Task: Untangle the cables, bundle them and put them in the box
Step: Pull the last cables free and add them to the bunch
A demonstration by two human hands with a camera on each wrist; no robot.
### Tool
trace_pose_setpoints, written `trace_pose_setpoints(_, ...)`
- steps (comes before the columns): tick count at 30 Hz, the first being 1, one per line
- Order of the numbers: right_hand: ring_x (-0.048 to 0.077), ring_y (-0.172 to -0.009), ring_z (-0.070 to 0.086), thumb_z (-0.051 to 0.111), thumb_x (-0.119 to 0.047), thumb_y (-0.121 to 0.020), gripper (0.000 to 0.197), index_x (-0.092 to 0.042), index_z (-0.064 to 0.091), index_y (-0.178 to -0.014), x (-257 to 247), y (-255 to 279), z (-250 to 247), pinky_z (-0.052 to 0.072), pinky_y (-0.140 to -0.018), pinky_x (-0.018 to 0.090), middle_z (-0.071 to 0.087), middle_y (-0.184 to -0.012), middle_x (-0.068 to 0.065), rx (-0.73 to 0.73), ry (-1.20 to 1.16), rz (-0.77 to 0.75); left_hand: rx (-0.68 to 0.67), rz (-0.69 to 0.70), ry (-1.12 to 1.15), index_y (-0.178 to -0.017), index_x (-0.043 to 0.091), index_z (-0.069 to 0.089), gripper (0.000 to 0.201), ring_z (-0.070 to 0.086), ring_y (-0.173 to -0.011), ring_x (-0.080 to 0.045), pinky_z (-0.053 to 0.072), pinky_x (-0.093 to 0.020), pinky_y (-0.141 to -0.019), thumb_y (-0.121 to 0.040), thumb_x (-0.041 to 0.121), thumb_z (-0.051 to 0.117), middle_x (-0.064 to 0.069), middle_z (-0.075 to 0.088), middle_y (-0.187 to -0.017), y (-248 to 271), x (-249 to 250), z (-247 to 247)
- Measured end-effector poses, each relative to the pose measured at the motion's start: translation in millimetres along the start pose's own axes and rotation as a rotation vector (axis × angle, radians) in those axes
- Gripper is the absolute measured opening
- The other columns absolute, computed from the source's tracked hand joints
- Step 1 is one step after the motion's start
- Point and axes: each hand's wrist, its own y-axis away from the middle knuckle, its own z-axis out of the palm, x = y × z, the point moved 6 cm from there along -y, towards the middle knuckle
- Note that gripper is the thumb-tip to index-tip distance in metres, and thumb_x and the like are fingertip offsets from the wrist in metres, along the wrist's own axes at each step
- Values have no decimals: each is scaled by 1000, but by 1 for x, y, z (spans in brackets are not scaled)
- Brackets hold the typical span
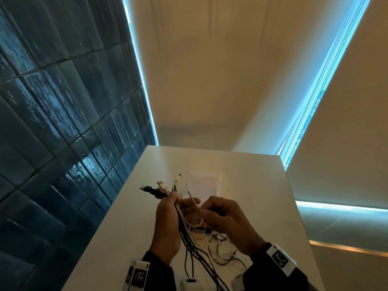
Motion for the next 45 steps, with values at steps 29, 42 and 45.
trace_pose_setpoints(29, 1, -52, 48, 60, -24, -94, 28, -24, 70, -67, 151, -25, -95, 38, -57, 22, 57, -57, -4, 150, 743, 294, -154, 197, 157, -71, 18, 36, 29, 18, -42, -8, 14, -25, -43, -100, 17, 37, 4, 30, -56, 31, 46, -5)
trace_pose_setpoints(42, 11, -48, 50, 53, -12, -96, 14, 1, 58, -98, -11, 7, -3, 43, -45, 17, 55, -63, 18, 166, -98, -13, 13, -59, -44, -86, 8, 52, 26, 53, -50, -17, 40, -27, -52, -102, 25, 41, -8, 64, -62, 0, -12, 8)
trace_pose_setpoints(45, 11, -50, 50, 56, -10, -94, 10, -2, 62, -95, -11, 16, 11, 39, -46, 18, 62, -68, 11, 80, -19, -72, 11, -101, 26, -84, 9, 53, 27, 56, -56, -20, 45, -32, -58, -102, 25, 43, -7, 64, -62, 3, -11, 13)
